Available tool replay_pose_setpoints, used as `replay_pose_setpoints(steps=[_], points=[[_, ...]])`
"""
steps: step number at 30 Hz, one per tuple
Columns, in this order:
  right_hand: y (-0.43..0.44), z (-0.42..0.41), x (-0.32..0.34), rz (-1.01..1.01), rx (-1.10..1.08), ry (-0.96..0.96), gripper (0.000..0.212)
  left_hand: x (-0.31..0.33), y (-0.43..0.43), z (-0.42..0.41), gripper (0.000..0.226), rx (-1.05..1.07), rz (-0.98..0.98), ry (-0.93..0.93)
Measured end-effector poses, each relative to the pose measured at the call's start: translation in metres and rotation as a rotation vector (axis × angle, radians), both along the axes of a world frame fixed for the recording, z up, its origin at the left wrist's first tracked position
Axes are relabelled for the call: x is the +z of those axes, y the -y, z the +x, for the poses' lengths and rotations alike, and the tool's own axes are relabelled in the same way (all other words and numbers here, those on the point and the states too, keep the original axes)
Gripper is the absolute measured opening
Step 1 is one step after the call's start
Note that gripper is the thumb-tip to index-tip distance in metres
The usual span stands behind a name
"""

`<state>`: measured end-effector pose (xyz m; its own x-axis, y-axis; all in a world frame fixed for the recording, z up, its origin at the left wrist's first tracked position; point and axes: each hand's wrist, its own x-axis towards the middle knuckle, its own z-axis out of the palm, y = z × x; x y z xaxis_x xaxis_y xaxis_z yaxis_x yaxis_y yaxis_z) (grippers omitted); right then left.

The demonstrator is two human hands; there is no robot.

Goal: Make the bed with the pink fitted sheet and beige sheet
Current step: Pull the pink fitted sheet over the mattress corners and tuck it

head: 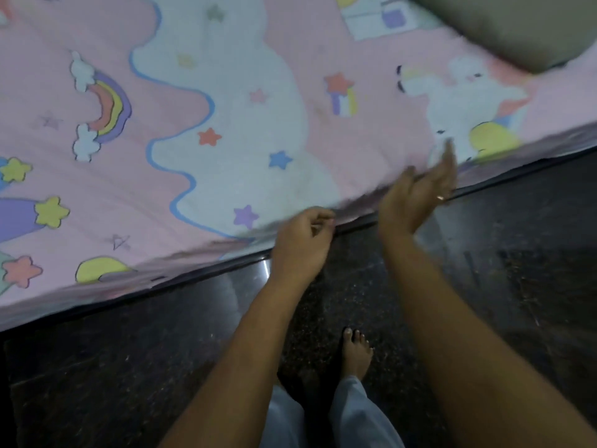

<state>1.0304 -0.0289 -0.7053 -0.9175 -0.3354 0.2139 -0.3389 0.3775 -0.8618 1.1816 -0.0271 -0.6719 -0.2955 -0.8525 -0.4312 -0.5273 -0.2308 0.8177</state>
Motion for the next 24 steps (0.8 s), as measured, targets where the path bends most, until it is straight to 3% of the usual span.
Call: replay_pose_setpoints(steps=[2, 4, 5, 7, 9, 15, 19, 24], points=[[0.012, 0.024, 0.020, 0.219, 0.284, -0.273, 0.046, 0.020, 0.005, -0.002, 0.019, 0.130, -0.364, 0.040], [0.026, 0.042, 0.024, 0.549, 0.746, -0.399, 0.048, 0.026, 0.016, -0.002, 0.031, 0.164, -0.640, 0.204], [0.031, 0.044, 0.023, 0.705, 0.954, -0.431, 0.050, 0.025, 0.024, -0.003, 0.037, 0.119, -0.652, 0.291], [0.037, 0.030, 0.018, 0.816, 1.159, -0.509, 0.054, 0.018, 0.036, -0.010, 0.048, -0.019, -0.452, 0.452], [0.039, -0.008, 0.013, 0.820, 1.124, -0.568, 0.056, 0.012, 0.039, -0.025, 0.055, -0.171, -0.321, 0.601], [0.025, -0.177, 0.015, 0.992, 0.828, -0.480, 0.056, 0.006, 0.044, -0.098, 0.065, -0.427, -0.286, 0.762], [0.006, -0.261, 0.017, 0.987, 0.696, -0.391, 0.053, 0.001, 0.044, -0.163, 0.065, -0.455, -0.308, 0.754], [0.002, -0.318, 0.024, 1.073, 0.711, -0.398, 0.054, 0.000, 0.039, -0.252, 0.065, -0.549, -0.340, 0.738]])
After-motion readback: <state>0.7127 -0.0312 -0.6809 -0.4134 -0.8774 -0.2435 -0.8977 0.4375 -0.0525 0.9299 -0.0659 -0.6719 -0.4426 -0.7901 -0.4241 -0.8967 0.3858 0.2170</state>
